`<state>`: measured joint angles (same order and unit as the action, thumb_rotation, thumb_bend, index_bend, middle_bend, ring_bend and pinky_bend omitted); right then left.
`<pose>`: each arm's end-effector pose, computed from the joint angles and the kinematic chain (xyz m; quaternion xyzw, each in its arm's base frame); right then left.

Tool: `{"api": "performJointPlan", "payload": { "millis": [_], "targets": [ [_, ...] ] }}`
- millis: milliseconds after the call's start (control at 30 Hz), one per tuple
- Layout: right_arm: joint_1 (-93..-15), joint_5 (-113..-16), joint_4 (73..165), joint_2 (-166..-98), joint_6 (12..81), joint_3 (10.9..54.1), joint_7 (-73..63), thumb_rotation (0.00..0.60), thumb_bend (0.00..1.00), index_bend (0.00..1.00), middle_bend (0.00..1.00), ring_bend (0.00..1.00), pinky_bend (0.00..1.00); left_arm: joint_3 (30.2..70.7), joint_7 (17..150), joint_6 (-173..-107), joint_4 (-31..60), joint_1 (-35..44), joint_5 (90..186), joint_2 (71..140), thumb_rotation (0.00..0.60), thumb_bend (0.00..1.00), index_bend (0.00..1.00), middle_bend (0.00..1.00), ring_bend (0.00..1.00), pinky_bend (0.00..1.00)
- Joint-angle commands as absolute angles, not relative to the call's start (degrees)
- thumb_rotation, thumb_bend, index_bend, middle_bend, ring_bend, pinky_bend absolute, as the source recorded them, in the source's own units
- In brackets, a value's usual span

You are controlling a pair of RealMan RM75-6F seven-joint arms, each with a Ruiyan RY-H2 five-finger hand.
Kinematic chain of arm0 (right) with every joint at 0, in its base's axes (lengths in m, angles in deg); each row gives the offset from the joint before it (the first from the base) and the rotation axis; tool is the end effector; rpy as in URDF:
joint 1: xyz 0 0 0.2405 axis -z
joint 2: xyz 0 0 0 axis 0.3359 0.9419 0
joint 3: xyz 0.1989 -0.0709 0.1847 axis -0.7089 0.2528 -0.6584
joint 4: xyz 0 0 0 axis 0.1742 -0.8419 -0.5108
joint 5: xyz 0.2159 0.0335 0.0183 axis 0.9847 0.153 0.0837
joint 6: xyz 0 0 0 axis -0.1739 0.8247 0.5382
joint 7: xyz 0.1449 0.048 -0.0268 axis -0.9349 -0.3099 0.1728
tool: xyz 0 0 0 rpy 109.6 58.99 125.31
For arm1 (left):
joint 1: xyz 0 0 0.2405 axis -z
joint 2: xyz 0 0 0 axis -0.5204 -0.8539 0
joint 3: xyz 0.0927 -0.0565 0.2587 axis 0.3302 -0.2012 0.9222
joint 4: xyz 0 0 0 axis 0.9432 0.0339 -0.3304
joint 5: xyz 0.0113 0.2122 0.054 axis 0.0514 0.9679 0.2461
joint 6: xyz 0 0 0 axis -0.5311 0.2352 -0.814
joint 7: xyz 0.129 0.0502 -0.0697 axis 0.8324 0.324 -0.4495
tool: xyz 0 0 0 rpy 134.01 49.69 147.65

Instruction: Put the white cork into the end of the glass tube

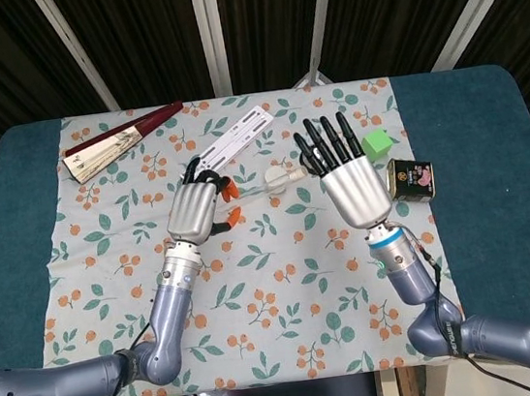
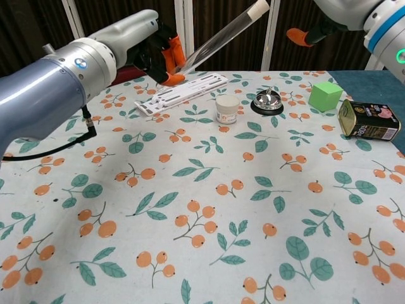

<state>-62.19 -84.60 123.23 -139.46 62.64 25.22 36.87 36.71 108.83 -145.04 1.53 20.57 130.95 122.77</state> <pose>-0.1081 -0.3924 0.0560 0.6480 -0.0469 0.4635 0.6025 -0.0488 0.4003 -0.0273 -0.6288 -0.3970 -0.5082 0.4344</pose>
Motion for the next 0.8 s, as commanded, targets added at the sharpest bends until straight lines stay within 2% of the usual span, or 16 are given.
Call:
{"api": "performJointPlan", "payload": {
  "millis": [33,433,800],
  "targets": [
    [-61.6,-84.0,123.2,-139.0,62.9,25.1,36.5,0.600,0.36,0.00,0.05,0.00,0.00,37.2,108.5,-145.2,1.2,19.8,131.2,122.1,0.600,0.54,0.71,0.77,0.27,0.00],
    [-58.4,-79.1,125.0,-136.9,63.1,24.4,35.8,0.600,0.36,0.00,0.05,0.00,0.00,42.1,111.5,-143.4,0.2,17.2,132.4,117.5,0.600,0.54,0.71,0.77,0.28,0.00],
    [-57.2,-78.0,128.1,-135.4,63.6,24.1,34.8,0.600,0.36,0.00,0.05,0.00,0.00,47.4,114.2,-141.3,3.2,15.4,131.7,119.5,0.600,0.54,0.70,0.76,0.28,0.00]
  ]
}}
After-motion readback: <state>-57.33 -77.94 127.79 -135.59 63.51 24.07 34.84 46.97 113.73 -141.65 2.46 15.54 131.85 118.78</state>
